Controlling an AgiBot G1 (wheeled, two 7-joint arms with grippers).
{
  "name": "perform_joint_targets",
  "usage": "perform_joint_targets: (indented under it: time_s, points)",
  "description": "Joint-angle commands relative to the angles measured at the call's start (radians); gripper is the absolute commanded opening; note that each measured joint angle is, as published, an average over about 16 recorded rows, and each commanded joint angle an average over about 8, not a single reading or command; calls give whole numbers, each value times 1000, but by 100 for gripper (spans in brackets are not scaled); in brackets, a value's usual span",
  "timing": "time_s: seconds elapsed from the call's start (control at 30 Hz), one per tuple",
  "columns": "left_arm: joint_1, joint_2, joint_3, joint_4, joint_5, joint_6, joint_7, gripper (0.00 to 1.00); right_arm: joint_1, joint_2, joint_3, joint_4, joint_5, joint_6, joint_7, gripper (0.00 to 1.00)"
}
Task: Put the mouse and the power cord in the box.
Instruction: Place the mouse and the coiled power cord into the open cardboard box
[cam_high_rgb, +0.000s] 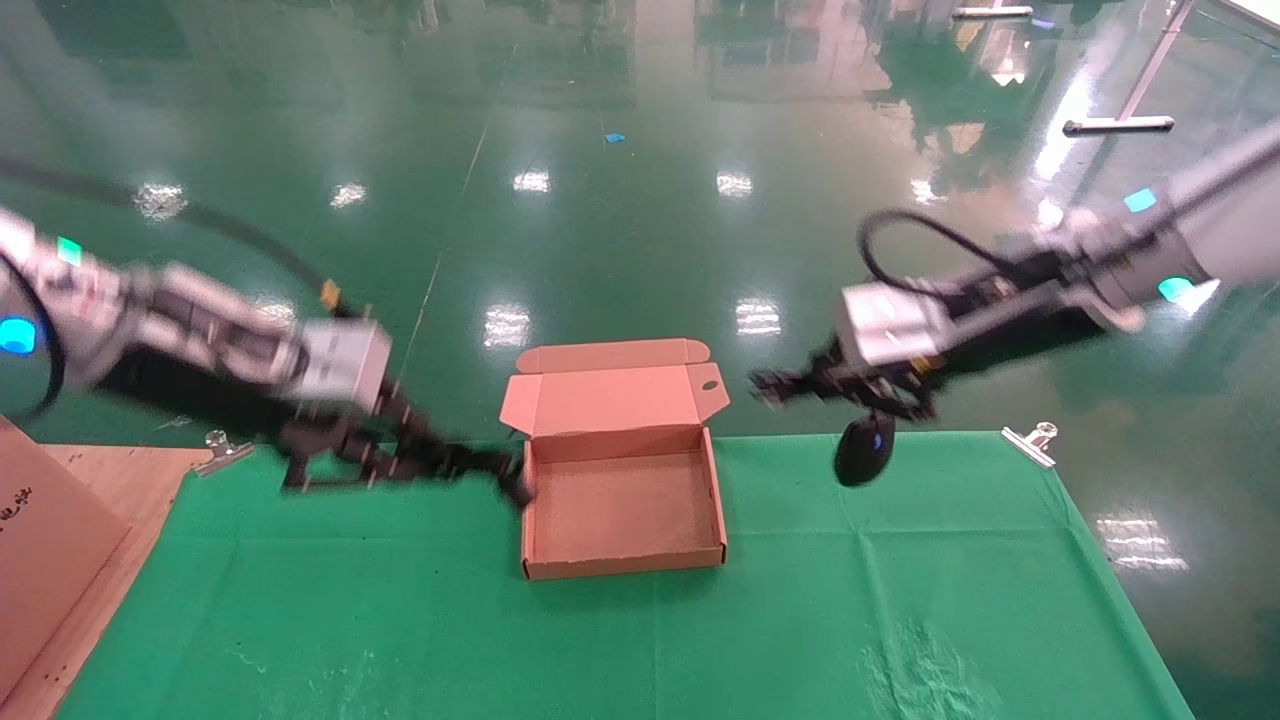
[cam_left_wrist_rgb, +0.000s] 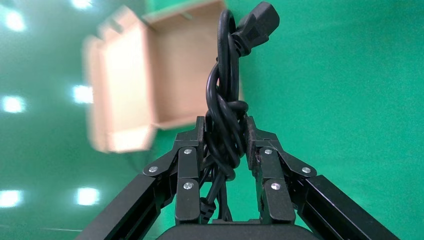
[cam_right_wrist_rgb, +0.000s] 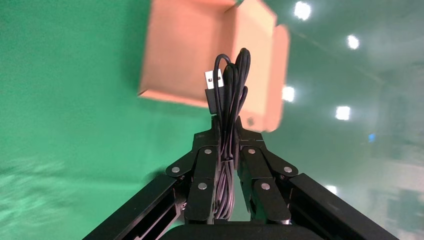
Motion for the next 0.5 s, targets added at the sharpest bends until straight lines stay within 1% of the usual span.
perform_joint_targets:
  time_s: [0.03, 0.23, 0.5]
  points:
    - [-40, 21, 2, -6, 0, -7, -7, 0, 28, -22, 0, 3, -1, 7, 16, 0]
    - [-91, 55, -2, 12, -6, -20, 3, 0, 70, -69, 3, -9, 5, -1, 38, 0]
    - [-80, 64, -21, 49, -34, -37, 37, 0, 77, -90, 7, -22, 13, -19, 43, 0]
